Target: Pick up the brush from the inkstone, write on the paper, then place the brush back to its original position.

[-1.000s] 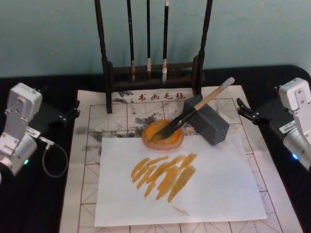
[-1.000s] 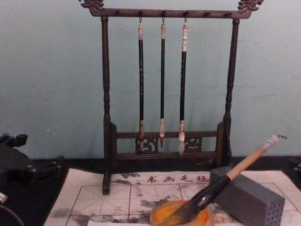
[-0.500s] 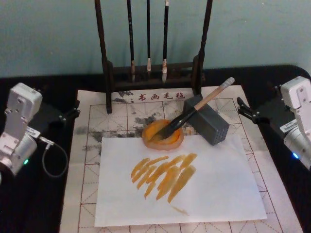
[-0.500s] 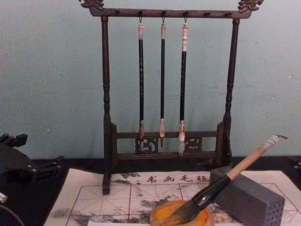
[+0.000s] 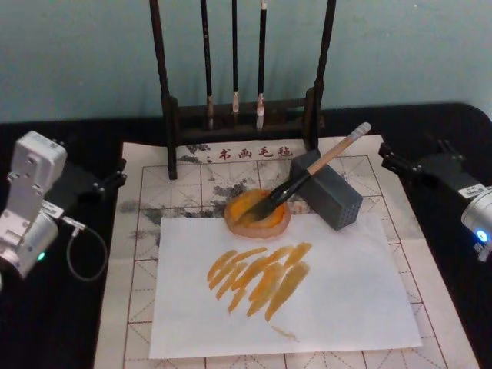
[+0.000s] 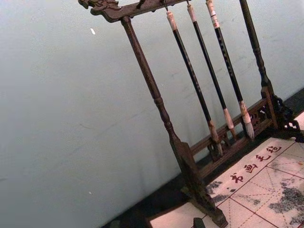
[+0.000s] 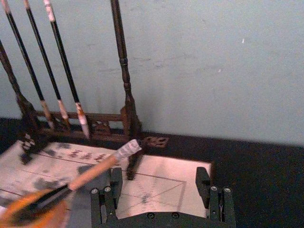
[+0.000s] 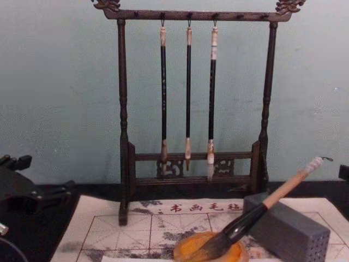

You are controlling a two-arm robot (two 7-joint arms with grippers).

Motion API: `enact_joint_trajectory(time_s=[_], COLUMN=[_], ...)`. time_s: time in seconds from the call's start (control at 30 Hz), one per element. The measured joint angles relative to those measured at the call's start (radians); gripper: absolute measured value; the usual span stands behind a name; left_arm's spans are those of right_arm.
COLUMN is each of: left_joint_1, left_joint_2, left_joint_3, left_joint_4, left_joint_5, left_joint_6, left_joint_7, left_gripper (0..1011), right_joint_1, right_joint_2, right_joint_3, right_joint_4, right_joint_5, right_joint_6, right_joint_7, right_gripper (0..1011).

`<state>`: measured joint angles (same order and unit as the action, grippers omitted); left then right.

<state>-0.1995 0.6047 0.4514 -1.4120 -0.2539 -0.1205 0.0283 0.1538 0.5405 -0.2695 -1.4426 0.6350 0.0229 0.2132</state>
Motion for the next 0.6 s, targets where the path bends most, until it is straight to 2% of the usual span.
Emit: enact_joint_trajectory(time_s=[0.03, 0.1, 0.13, 0.17, 0.23, 0.27, 0.37, 0.43, 0.47, 0.6], left_joint_1=[0.000, 0.000, 0.000, 0.000, 0.000, 0.000, 0.000, 0.000, 0.000, 0.000], left_joint_2=[0.000, 0.000, 0.000, 0.000, 0.000, 0.000, 0.000, 0.000, 0.000, 0.000], left_joint_3=[0.000, 0.000, 0.000, 0.000, 0.000, 0.000, 0.000, 0.000, 0.000, 0.000], left_joint_4=[0.000, 0.000, 0.000, 0.000, 0.000, 0.000, 0.000, 0.000, 0.000, 0.000], left_joint_5=[0.000, 0.000, 0.000, 0.000, 0.000, 0.000, 0.000, 0.000, 0.000, 0.000], left_joint_6=[0.000, 0.000, 0.000, 0.000, 0.000, 0.000, 0.000, 0.000, 0.000, 0.000], left_joint_7=[0.000, 0.000, 0.000, 0.000, 0.000, 0.000, 0.000, 0.000, 0.000, 0.000], left_gripper=[1001, 1001, 1001, 1001, 1001, 1001, 1001, 1001, 1001, 1001], right_joint_1=[-0.002, -0.003, -0.003, -0.003, 0.000, 0.000, 0.015, 0.025, 0.035, 0.060], right_joint_2=[-0.007, -0.014, -0.022, -0.022, -0.036, -0.036, -0.053, -0.061, -0.067, -0.082], right_joint_3=[0.013, 0.025, 0.037, 0.037, 0.054, 0.054, 0.071, 0.077, 0.080, 0.084], right_joint_4=[-0.002, -0.003, -0.003, -0.003, -0.002, -0.002, 0.016, 0.028, 0.043, 0.080], right_joint_5=[0.037, 0.069, 0.101, 0.101, 0.172, 0.172, 0.276, 0.319, 0.354, 0.424], right_joint_6=[0.028, 0.055, 0.084, 0.084, 0.149, 0.149, 0.237, 0.274, 0.305, 0.364], right_joint_7=[0.022, 0.039, 0.057, 0.057, 0.086, 0.086, 0.114, 0.125, 0.135, 0.152], right_gripper=[1002, 1002, 1002, 1002, 1002, 1002, 1002, 1002, 1002, 1002])
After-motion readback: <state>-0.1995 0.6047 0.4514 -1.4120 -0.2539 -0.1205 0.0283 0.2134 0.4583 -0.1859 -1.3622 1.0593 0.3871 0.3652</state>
